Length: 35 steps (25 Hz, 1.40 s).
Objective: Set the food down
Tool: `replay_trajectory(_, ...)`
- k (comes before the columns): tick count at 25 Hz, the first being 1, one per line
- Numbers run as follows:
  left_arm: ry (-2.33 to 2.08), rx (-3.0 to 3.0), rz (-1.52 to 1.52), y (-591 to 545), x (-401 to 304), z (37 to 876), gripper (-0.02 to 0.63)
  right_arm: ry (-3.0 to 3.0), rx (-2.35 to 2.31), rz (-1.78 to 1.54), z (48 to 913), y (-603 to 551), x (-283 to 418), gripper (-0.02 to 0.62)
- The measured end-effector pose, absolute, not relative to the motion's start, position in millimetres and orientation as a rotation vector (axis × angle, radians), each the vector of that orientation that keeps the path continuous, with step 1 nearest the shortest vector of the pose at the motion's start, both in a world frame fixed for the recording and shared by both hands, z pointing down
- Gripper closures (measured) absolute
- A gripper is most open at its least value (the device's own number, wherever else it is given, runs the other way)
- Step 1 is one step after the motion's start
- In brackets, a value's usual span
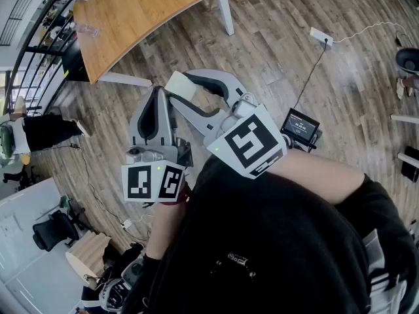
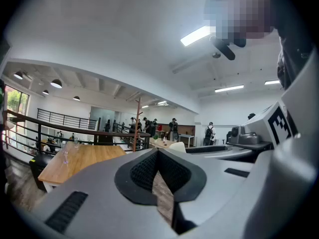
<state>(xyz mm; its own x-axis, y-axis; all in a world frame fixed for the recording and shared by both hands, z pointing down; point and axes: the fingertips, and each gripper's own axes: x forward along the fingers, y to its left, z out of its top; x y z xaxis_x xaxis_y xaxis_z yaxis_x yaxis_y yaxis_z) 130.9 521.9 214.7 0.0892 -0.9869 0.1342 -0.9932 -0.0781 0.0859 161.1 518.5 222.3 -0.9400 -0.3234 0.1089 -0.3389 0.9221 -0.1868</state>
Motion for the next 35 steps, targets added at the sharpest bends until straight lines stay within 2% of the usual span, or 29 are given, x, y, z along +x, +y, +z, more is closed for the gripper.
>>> replay_trajectory(20, -2.102, 2.152, 0.189, 486, 179, 223, 0.603, -3.007, 0.505, 0.379, 240, 483, 209, 0.425)
replay_trajectory(35, -2.061, 2.211, 0.177, 472, 173, 229, 0.603, -2.986, 0.578, 0.381, 247, 471, 203, 0.425)
